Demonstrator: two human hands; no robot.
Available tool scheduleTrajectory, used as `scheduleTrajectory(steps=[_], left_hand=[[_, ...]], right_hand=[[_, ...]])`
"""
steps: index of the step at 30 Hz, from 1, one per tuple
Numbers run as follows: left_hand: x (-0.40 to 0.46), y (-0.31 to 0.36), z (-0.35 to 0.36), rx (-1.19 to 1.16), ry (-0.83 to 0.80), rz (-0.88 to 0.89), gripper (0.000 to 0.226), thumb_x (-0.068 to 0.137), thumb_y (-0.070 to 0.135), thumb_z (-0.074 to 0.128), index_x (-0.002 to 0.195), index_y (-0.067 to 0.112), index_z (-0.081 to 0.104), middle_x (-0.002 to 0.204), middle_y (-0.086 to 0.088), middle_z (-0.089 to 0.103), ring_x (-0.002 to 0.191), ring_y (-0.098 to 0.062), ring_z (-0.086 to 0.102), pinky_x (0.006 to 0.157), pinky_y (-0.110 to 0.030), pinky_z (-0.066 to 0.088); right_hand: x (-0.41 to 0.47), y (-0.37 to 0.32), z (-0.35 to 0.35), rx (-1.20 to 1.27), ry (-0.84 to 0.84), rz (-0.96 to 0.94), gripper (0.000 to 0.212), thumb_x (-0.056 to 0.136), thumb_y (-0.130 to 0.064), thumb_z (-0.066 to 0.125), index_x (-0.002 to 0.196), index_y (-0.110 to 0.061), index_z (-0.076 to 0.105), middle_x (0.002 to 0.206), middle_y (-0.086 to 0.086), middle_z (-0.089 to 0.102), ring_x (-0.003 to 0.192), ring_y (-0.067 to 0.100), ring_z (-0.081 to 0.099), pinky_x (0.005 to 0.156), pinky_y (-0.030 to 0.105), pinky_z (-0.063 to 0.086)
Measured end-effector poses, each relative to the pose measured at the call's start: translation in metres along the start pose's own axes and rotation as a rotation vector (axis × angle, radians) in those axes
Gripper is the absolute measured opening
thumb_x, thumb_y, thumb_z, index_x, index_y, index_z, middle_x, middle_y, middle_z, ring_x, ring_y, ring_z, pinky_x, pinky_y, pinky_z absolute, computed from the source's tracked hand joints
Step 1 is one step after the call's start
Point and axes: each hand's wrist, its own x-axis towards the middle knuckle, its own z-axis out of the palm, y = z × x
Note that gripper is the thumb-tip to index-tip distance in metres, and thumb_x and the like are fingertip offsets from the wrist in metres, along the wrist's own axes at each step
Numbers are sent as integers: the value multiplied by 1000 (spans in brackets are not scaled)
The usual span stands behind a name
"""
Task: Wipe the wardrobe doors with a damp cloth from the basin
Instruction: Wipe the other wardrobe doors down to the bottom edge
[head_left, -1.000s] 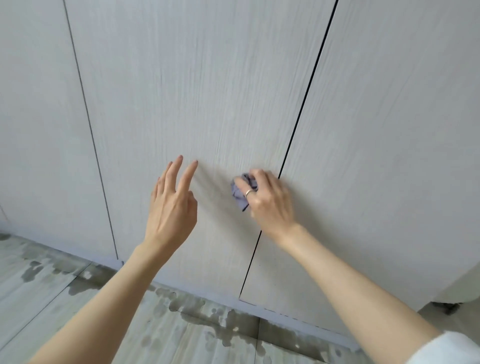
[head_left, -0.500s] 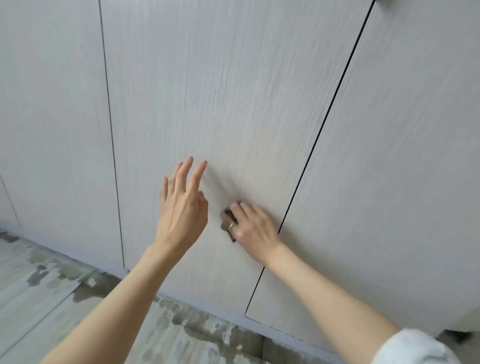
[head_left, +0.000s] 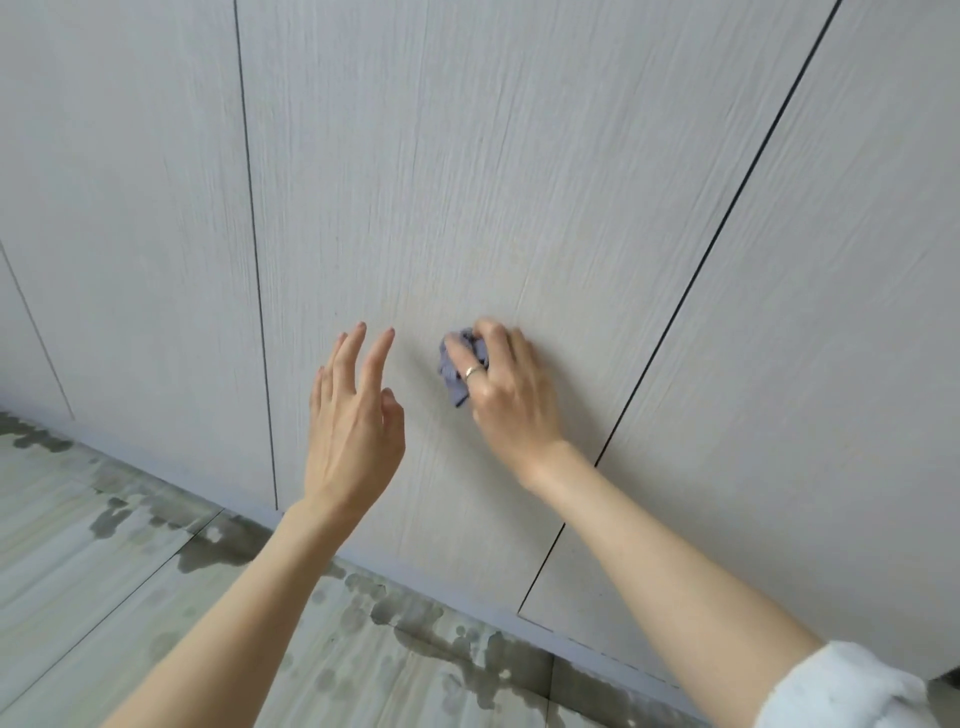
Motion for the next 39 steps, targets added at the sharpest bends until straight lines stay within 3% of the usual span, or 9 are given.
scheduleTrajectory(steps=[2,7,9,14,17,23,28,33,39], left_hand=[[-6,-12,2,14,-9,-20,56,92,-4,43,145,11,31,152,-16,23,140,-34,22,112,-51,22],[-15,-33,1,37,-28,-48,56,92,-4,44,144,11,31,152,-17,23,138,-36,25,109,-55,26],[-13,-34,1,43,-23,-59,55,91,-4,44,143,10,32,151,-18,24,136,-38,27,108,-56,28],[-2,-17,3,9,7,-44,55,92,-4,43,144,11,32,152,-16,23,137,-35,26,110,-51,25],[6,-15,-4,-12,75,-49,56,91,-5,42,144,10,32,152,-16,22,136,-34,26,110,-48,26],[22,-39,-20,-37,181,-151,56,91,-7,37,144,10,30,152,-15,21,138,-28,24,109,-38,22],[23,-72,-24,-55,214,-219,57,90,-9,36,144,8,29,151,-17,22,138,-27,23,110,-35,20],[14,-88,-25,-83,187,-303,56,91,-7,37,144,10,28,150,-17,22,139,-27,21,112,-40,20],[24,-71,-26,-112,201,-307,54,93,-4,37,144,9,28,151,-14,22,140,-25,19,112,-37,19]], right_hand=[[-44,-13,18,-30,-101,-149,9,80,-12,64,78,-12,72,77,4,65,63,22,59,52,28,43],[-99,-27,35,-85,-360,-346,15,74,-19,70,60,-18,68,68,-4,63,57,13,55,51,24,40],[-81,-23,31,-84,-307,-355,11,71,-22,76,63,-18,68,66,-4,60,58,14,55,51,24,39],[12,-4,12,-75,-26,-150,38,90,-6,38,79,-16,73,74,3,65,61,20,58,54,27,41],[61,-4,7,-79,42,-108,35,81,-6,39,81,-13,74,76,4,65,63,21,59,55,28,43],[113,-35,33,-97,49,-75,42,78,-10,34,89,-14,74,79,1,66,69,19,61,60,27,44],[101,-67,72,-189,-86,-185,47,85,-19,29,111,-17,69,104,-3,68,86,11,62,69,23,43],[65,-67,81,-252,-210,-571,25,84,-43,57,83,-25,74,85,-12,67,77,4,61,64,20,42],[125,-46,58,-114,2,-263,41,95,-18,32,91,-15,72,90,1,69,76,17,63,63,29,45]])
